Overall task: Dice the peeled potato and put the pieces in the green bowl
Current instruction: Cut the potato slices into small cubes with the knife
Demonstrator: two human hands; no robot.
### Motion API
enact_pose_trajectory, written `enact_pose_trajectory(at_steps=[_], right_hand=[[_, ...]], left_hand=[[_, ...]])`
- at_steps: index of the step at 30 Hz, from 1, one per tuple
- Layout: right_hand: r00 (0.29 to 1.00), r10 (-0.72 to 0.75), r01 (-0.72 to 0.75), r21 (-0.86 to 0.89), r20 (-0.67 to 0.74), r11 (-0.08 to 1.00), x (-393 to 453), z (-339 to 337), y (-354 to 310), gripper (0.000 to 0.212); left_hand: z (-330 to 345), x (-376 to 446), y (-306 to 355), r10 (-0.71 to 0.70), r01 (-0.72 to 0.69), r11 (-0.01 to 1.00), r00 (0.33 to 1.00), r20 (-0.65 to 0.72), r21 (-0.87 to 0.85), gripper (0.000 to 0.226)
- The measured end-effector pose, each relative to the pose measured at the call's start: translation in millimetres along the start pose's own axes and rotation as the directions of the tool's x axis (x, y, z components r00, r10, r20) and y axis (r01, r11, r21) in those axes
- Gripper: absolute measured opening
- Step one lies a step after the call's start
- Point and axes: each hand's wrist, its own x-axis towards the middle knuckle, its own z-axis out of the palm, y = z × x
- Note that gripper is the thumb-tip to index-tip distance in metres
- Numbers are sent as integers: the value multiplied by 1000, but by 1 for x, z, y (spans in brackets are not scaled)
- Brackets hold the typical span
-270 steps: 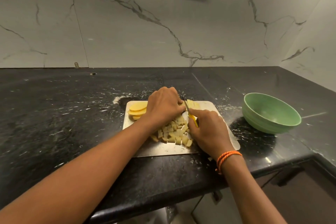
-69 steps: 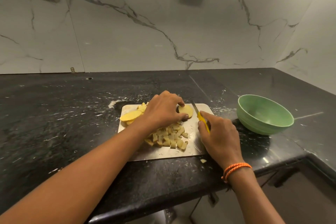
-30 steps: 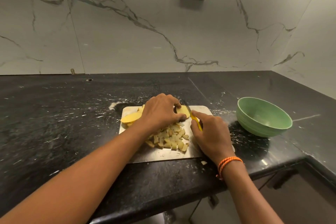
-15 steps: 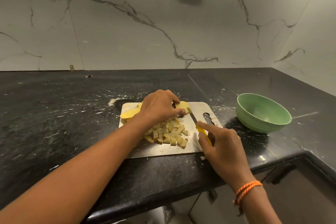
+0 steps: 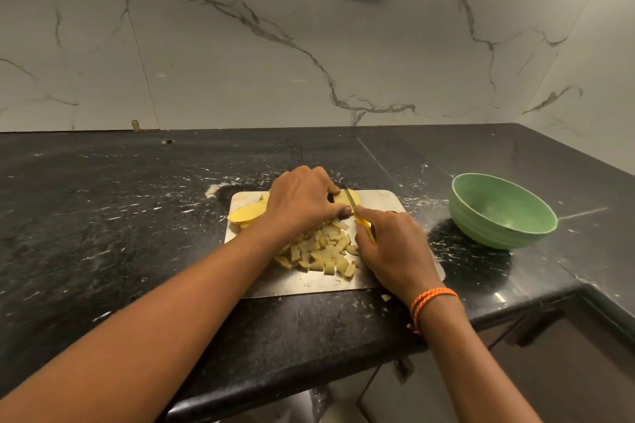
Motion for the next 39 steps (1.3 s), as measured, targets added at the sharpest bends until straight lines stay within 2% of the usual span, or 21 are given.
enact_pose_trajectory(at_steps=[8,14,17,26,32,39], right_hand=[[1000,-4,4,59,12,998,-39,-21,1,28],[990,60,-38,167,-129,985,-46,-31,-4,37],[985,36,-14,135,-166,991,-26,-20,-8,39],[1000,-7,7,8,4,1000,9,5,-8,33],[1000,-10,10,43,-4,999,-19,-5,-8,27],[999,34,-27,166,-39,986,-53,-32,-4,36]], left_hand=[[1,1,0,-5,5,1000,1000,1,-13,64],[-3,4,-5,-72,76,996,995,71,-56,61],[-3,4,-6,-59,63,997,996,72,-49,59],[-2,2,-6,-48,51,997,998,43,-54,49],[-4,2,-5,-53,56,997,996,75,-43,53],[-4,3,-5,-55,61,996,995,87,-67,56]])
